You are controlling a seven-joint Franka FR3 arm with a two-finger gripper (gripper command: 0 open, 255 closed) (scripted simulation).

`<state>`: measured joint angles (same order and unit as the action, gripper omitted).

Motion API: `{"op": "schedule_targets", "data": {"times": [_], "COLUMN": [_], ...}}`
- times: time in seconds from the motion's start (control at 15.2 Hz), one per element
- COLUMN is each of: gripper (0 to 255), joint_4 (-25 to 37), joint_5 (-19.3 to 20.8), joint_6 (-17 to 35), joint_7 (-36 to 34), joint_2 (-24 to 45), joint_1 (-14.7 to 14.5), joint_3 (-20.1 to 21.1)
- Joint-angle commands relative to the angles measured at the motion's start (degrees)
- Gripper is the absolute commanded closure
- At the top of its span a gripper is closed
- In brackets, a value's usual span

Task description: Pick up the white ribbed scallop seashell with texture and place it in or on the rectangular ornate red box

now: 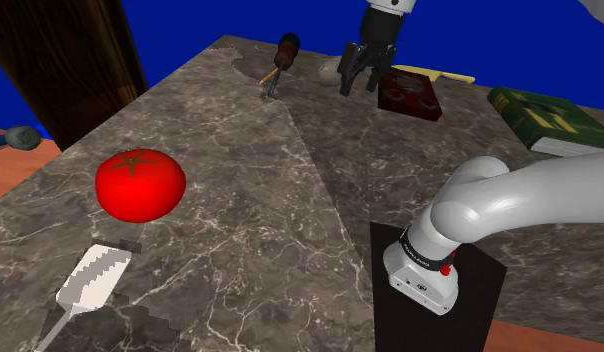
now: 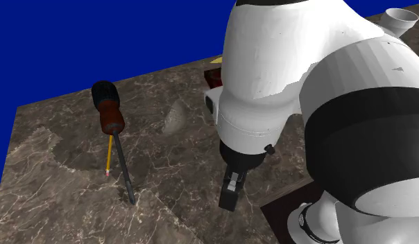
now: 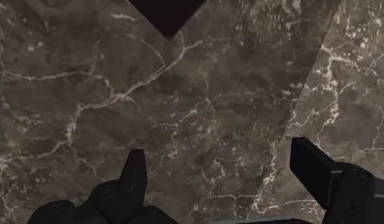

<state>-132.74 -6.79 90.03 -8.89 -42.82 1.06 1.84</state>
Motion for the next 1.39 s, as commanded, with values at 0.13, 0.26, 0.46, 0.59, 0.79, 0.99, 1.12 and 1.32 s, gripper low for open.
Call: {"op": "schedule_targets", "data": {"times": [0.13,0.26,0.46,0.59,0.79,0.99,1.12,1.32], "gripper": [0,0,0,0,0,0,0,0], "joint_4": [1.18,2.50,4.74,6.39,9.09,12.04,14.14,17.47], "joint_5": [-0.04,-0.23,-0.81,-1.42,-2.66,-4.36,-5.75,-8.27], "joint_6": [2.45,4.77,7.99,9.96,12.63,14.95,16.29,17.98], "joint_7": [0.07,0.16,0.38,0.59,1.01,1.60,2.09,2.95], "joint_2": [2.61,5.26,9.28,11.99,16.09,20.23,23.02,27.27], "joint_1": [1.18,2.27,3.73,4.61,5.77,6.83,7.48,8.43], "joint_3": [-1.57,-3.17,-5.61,-7.26,-9.80,-12.36,-14.11,-16.74]}}
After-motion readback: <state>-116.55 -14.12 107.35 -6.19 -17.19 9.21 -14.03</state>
